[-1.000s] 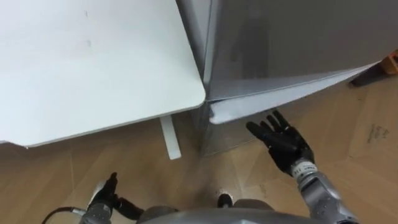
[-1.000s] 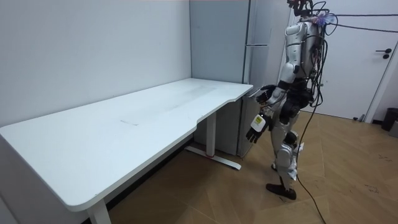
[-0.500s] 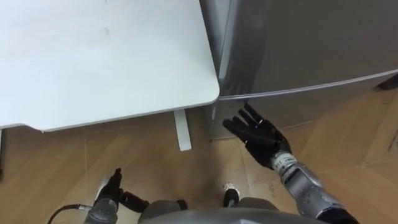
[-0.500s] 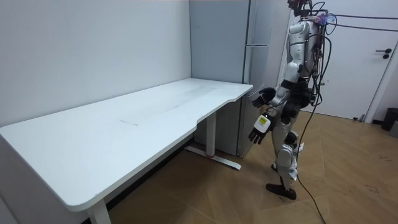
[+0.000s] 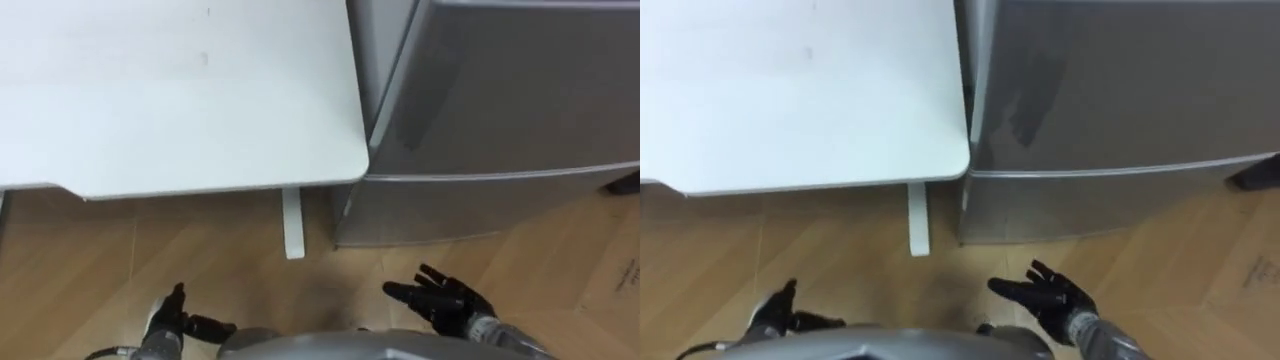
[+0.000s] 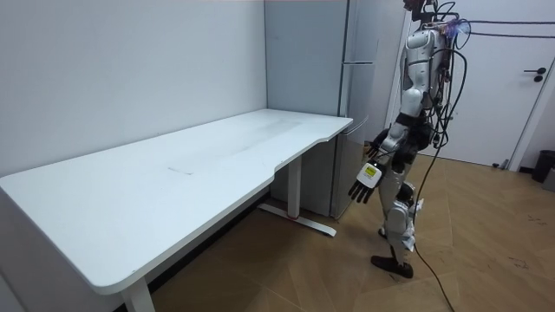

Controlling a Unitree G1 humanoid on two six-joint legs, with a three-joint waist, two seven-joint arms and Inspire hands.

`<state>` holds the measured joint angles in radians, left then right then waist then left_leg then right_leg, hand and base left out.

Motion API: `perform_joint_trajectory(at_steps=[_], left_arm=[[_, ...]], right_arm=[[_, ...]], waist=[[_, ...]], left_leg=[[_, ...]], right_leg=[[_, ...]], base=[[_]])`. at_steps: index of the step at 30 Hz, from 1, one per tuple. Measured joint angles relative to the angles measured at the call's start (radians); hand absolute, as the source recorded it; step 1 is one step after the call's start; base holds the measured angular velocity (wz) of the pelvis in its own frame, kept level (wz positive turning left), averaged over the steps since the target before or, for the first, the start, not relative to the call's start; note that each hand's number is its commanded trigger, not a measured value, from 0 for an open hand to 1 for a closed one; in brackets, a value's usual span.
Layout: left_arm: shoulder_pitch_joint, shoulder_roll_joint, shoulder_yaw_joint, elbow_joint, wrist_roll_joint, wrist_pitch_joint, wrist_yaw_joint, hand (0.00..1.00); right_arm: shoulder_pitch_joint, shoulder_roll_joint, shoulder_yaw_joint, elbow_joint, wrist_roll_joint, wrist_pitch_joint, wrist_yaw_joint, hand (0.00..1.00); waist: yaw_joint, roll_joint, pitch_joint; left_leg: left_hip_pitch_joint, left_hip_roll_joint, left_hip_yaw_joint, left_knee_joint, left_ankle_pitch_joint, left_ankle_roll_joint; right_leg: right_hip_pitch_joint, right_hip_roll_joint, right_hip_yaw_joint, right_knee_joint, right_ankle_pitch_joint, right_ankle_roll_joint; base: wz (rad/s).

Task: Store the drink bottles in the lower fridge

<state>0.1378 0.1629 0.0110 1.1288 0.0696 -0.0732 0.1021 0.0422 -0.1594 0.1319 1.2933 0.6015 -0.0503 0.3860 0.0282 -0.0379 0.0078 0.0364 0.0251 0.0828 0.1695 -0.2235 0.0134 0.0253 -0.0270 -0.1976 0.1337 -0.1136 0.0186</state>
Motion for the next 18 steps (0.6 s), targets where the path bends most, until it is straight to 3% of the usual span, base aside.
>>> perform_joint_trajectory(at_steps=[7,12,18], left_arm=[[0.057,-0.014,0.109,0.032,0.004,0.004,-0.004,0.0],[0.092,-0.032,0.169,0.054,0.036,0.056,-0.008,0.0],[0.083,-0.034,0.197,0.069,0.043,0.08,-0.028,0.0]], right_arm=[[0.028,-0.001,-0.08,0.083,-0.038,0.032,-0.006,0.0],[0.037,0.004,-0.135,0.11,-0.031,0.064,-0.004,0.0],[0.032,0.004,-0.135,0.11,-0.085,0.067,-0.007,0.0]], waist=[[0.006,0.0,0.0],[0.003,0.0,-0.0009],[0.005,-0.007,-0.0001]], left_leg=[[0.021,-0.001,-0.001,-0.002,0.0,0.0],[0.028,-0.002,-0.006,0.003,0.0,0.0],[0.028,-0.003,-0.01,0.014,0.0,-0.001]], right_leg=[[0.02,0.0,0.002,0.0,-0.001,0.001],[0.033,-0.002,0.0,-0.001,-0.002,0.002],[0.039,-0.004,0.001,-0.002,-0.007,-0.002]], base=[[0.0],[0.02],[0.02]])
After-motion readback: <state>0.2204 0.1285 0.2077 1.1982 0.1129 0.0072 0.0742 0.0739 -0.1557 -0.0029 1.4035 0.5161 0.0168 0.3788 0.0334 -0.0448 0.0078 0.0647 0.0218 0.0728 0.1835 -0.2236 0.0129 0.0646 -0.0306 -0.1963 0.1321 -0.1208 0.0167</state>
